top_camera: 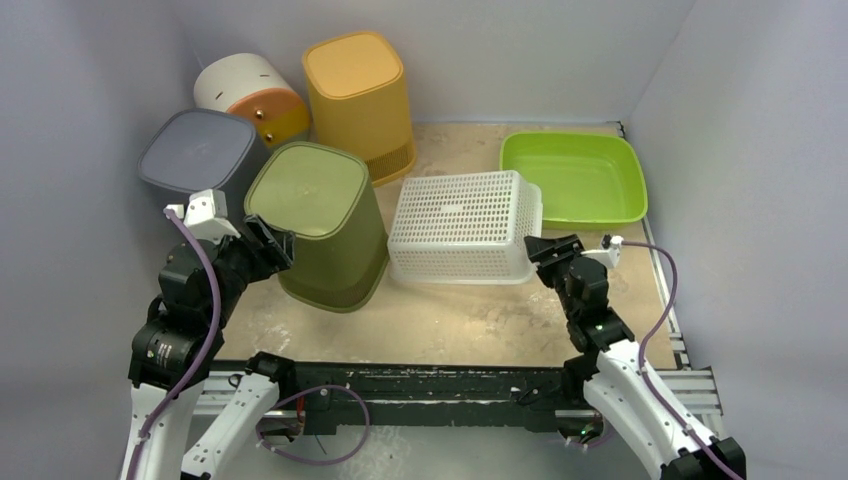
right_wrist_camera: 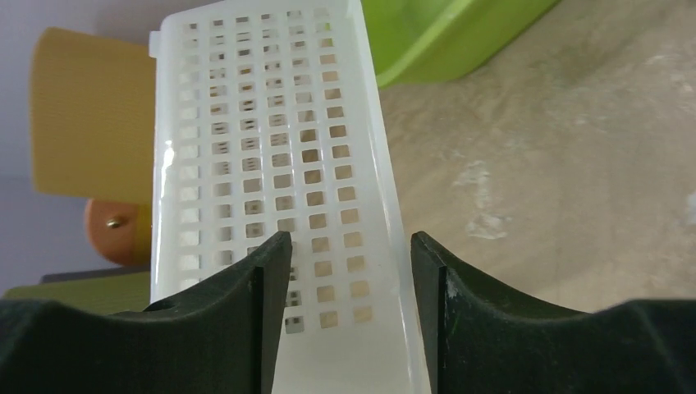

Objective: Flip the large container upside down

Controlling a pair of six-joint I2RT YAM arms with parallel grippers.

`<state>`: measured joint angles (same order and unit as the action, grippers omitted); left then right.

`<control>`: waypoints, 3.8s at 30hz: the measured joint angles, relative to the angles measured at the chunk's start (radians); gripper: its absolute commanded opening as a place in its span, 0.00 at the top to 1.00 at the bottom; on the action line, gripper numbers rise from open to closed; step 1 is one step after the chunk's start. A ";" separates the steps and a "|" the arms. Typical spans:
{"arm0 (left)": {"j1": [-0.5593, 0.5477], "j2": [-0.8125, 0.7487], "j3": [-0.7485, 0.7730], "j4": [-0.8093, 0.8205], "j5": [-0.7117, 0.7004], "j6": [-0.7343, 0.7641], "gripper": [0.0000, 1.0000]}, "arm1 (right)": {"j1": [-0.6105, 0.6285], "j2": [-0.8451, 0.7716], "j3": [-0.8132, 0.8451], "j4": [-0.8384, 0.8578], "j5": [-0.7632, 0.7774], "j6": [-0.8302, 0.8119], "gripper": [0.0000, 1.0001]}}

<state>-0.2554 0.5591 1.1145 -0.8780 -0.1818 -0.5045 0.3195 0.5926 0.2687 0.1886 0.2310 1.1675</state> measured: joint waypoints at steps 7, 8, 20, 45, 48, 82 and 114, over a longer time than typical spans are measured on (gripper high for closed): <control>0.000 0.005 0.000 0.002 0.000 0.000 0.30 | -0.002 0.030 0.001 -0.079 0.068 -0.019 0.29; 0.000 0.005 0.000 0.002 0.000 0.000 0.30 | -0.002 0.032 0.003 -0.084 0.072 -0.021 0.27; 0.000 0.005 0.000 0.002 0.001 0.000 0.30 | 0.001 0.006 0.114 -0.211 0.238 -0.115 0.18; 0.000 -0.026 0.000 -0.015 -0.006 0.000 0.30 | 0.001 0.689 0.622 -0.008 0.265 -0.557 0.11; 0.000 -0.026 0.000 -0.016 -0.006 0.000 0.30 | 0.001 0.686 0.614 -0.005 0.248 -0.581 0.11; 0.000 -0.025 0.000 -0.016 0.000 -0.001 0.30 | 0.000 0.364 0.364 -0.132 0.039 -0.539 0.16; 0.000 -0.044 -0.082 0.001 0.022 -0.019 0.30 | 0.000 1.380 1.118 -0.268 0.153 -0.915 0.53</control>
<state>-0.2554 0.5148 1.0325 -0.8768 -0.1600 -0.5232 0.3199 1.9724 1.3865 -0.0795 0.3836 0.2523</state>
